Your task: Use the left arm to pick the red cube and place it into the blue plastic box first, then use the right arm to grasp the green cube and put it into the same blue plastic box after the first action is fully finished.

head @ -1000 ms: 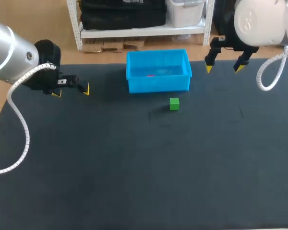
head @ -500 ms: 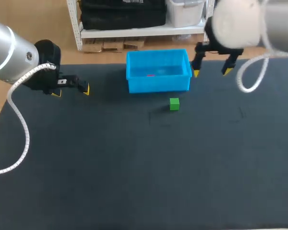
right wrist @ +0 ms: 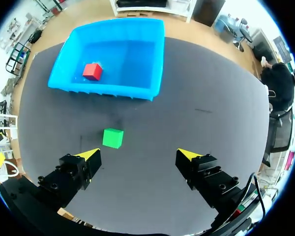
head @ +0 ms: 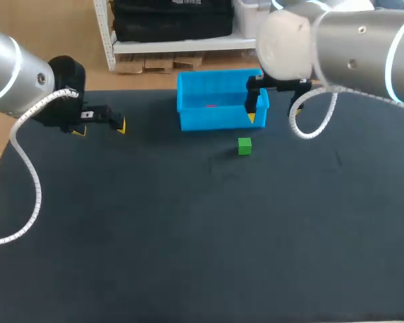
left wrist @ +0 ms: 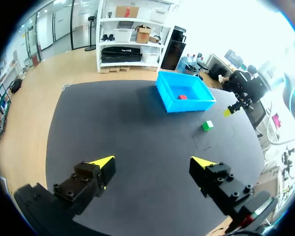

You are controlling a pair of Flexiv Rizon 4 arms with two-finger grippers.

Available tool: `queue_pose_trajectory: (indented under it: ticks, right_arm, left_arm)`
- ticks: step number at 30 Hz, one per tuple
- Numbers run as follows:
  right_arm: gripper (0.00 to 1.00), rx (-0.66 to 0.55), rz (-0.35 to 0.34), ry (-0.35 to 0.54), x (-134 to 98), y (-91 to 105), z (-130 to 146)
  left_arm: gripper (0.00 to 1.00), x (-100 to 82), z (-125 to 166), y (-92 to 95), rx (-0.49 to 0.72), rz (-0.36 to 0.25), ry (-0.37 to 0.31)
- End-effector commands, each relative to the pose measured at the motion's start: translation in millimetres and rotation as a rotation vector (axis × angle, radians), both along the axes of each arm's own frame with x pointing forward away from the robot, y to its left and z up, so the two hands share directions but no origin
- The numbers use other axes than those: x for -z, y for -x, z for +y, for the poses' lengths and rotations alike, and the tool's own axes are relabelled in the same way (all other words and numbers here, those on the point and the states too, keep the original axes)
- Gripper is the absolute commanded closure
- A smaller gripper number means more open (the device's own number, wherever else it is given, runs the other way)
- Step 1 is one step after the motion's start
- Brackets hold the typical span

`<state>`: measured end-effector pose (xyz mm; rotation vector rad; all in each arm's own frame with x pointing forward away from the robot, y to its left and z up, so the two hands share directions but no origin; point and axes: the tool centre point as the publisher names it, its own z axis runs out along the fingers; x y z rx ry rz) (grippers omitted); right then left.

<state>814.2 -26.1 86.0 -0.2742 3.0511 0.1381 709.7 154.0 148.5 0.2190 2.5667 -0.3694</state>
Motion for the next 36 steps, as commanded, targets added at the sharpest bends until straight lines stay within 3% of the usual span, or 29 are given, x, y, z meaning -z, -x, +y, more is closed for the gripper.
queue_pose_trajectory:
  ticks: [1, 36]
  right_arm:
    - [0.00, 0.002, 0.002, 0.011, 10.7, -4.7, 9.2]
    - [0.00, -0.015, -0.007, -0.001, 65.9, -10.3, 14.4]
  left_arm:
    - [0.00, 0.8, -0.3, -0.5, 0.000, -0.002, 0.002]
    - [0.00, 0.8, -0.3, -0.5, 0.000, -0.002, 0.002]
